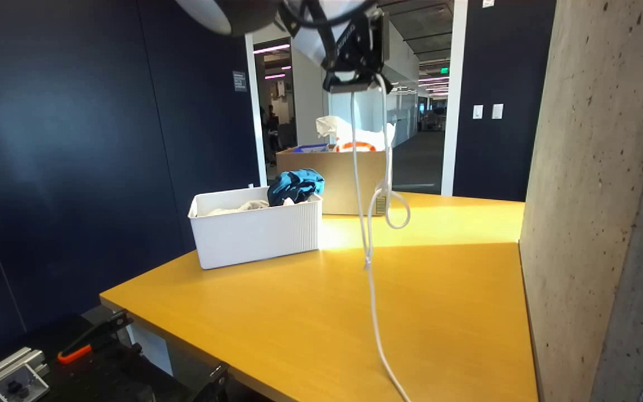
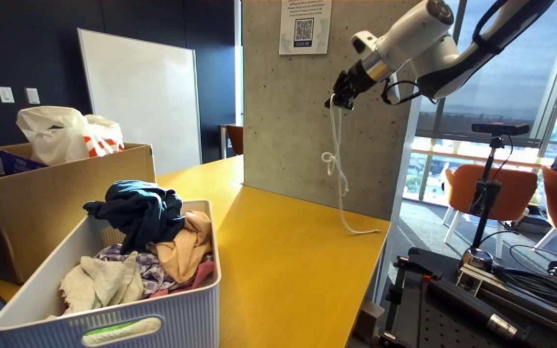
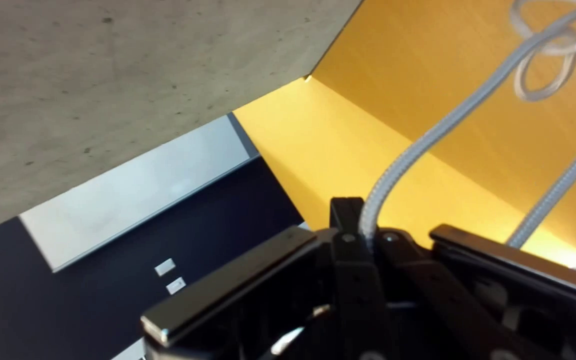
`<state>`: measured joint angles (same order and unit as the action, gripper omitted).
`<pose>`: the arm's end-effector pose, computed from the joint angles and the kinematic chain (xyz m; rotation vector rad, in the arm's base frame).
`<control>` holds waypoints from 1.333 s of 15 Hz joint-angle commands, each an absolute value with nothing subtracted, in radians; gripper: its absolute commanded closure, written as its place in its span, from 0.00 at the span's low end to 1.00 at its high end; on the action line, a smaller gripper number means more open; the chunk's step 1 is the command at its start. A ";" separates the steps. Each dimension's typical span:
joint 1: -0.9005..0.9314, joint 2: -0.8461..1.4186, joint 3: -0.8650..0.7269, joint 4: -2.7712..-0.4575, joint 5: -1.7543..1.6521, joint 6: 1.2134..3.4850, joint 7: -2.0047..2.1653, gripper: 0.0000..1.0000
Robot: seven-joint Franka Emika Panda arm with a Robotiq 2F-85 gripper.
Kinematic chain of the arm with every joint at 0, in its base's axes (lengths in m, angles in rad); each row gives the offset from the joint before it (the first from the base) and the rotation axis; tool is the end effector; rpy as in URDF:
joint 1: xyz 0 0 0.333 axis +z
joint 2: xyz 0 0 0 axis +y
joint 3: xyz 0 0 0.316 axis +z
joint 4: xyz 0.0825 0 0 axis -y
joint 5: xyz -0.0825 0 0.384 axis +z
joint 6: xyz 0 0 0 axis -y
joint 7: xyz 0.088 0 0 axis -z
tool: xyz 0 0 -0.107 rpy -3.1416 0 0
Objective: Remove the white rope from the white basket and put it on the table
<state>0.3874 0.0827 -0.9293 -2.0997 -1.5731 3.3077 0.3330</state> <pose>0.5214 -0.1819 0.4465 2.0988 0.9188 0.8631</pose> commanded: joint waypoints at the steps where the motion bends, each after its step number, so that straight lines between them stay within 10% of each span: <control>1: 0.375 0.303 -0.881 -2.008 -1.488 3.416 0.352 1.00; 20: -0.108 0.944 -0.380 -1.523 -1.366 3.312 0.259 1.00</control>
